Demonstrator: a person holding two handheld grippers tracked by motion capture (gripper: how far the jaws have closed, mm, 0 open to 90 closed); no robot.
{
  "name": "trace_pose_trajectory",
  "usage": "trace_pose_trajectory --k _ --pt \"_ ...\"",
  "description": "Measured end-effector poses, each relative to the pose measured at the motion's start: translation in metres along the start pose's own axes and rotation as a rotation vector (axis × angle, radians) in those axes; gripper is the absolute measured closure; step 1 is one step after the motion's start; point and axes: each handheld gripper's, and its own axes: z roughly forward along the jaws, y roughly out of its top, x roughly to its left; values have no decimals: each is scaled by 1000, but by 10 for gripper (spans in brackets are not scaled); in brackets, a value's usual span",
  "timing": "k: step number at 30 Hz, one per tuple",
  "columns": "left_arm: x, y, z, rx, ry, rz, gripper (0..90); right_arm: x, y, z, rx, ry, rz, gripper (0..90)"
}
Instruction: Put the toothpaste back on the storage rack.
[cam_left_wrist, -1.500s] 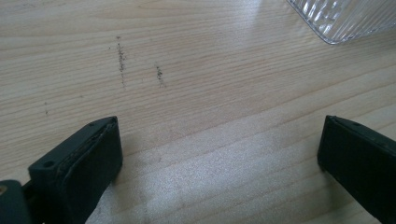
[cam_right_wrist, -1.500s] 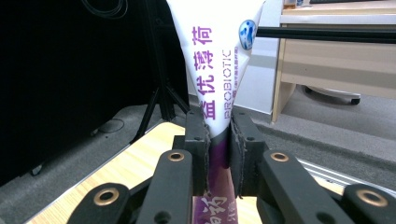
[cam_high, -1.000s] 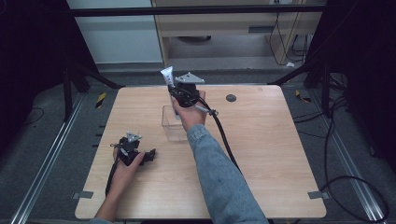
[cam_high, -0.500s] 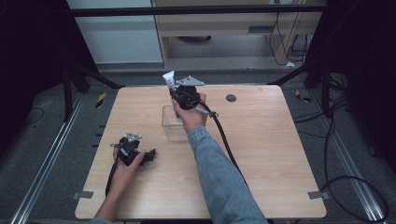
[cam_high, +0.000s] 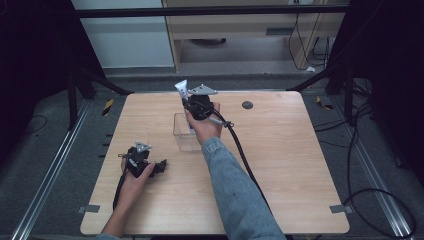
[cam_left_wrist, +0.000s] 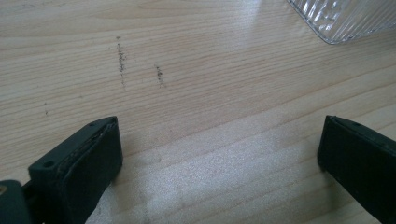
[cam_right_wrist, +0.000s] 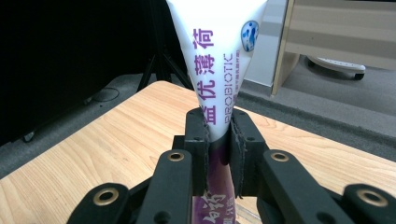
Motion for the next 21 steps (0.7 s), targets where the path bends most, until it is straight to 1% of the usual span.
trace_pose_trajectory --k 5,7,10,17,21 --pt "0 0 0 0 0 0 0 1 -4 -2 14 -2 0 791" --pt "0 0 0 1 0 0 0 2 -6 -3 17 1 2 791" --pt "0 0 0 0 0 0 0 3 -8 -4 22 6 -8 791" --pt "0 0 0 0 -1 0 0 6 -13 -9 30 12 -3 793" --pt "0 0 0 0 0 0 0 8 -15 -10 37 16 -9 792"
